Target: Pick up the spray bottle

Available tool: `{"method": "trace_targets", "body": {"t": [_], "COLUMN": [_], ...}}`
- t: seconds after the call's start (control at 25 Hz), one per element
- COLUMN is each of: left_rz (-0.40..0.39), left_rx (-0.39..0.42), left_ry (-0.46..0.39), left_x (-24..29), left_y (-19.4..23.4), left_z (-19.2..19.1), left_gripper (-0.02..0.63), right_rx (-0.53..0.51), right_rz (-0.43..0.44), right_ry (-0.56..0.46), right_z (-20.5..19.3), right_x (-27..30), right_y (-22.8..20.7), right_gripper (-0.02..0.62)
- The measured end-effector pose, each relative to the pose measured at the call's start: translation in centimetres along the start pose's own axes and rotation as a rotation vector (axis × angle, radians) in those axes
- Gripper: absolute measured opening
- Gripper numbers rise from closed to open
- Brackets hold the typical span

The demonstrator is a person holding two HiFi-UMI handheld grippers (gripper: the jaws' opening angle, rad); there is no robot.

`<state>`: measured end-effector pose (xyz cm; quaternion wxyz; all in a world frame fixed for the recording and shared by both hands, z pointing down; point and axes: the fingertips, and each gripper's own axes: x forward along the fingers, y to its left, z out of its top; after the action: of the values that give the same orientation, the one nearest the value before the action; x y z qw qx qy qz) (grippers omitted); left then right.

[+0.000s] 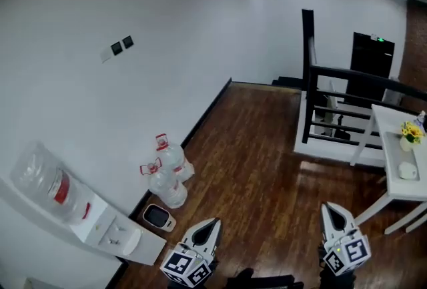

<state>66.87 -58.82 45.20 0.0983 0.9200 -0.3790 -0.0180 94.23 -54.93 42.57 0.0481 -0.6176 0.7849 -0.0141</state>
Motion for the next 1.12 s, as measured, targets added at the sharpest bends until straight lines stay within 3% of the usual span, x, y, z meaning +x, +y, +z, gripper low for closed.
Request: {"method": "trace_targets", "body": {"t": [0.16,0.36,0.6,0.88,1.12], "left_rz": [0.202,0.417,0.657,0.877,1.122], "left_rx": [-0.019,-0.027,-0.057,-0.009,-0.005], "left_ry": [-0.021,-0.077,-0.146,-0.209,-0.252], "left_x": [-7.4,-19.9,-38.7,-66.1,-85.2], "left_y": [3.3,8.9,16.0,21.9,22.7], "left_z": [0.8,1.7,2.4,4.3,4.5], "left_gripper": [0.005,0.005,0.005,0.005,0.005], "right_rx": [0.049,0.056,0.043,0.047,0.072], "right_rz": [0.187,0.418,0.644,0.857,1.08], "right_ry": [0.011,0.034,0.055,0.056,0.085], "right_z": [-0.9,-1.6,-2.5,-1.9,-2.5], "right_x": [4.4,9.7,12.5,9.3,6.0], "right_y": [5.6,18.9,39.1,66.6,87.2], "right_gripper": [0.005,0.005,0.005,0.005,0.005]}}
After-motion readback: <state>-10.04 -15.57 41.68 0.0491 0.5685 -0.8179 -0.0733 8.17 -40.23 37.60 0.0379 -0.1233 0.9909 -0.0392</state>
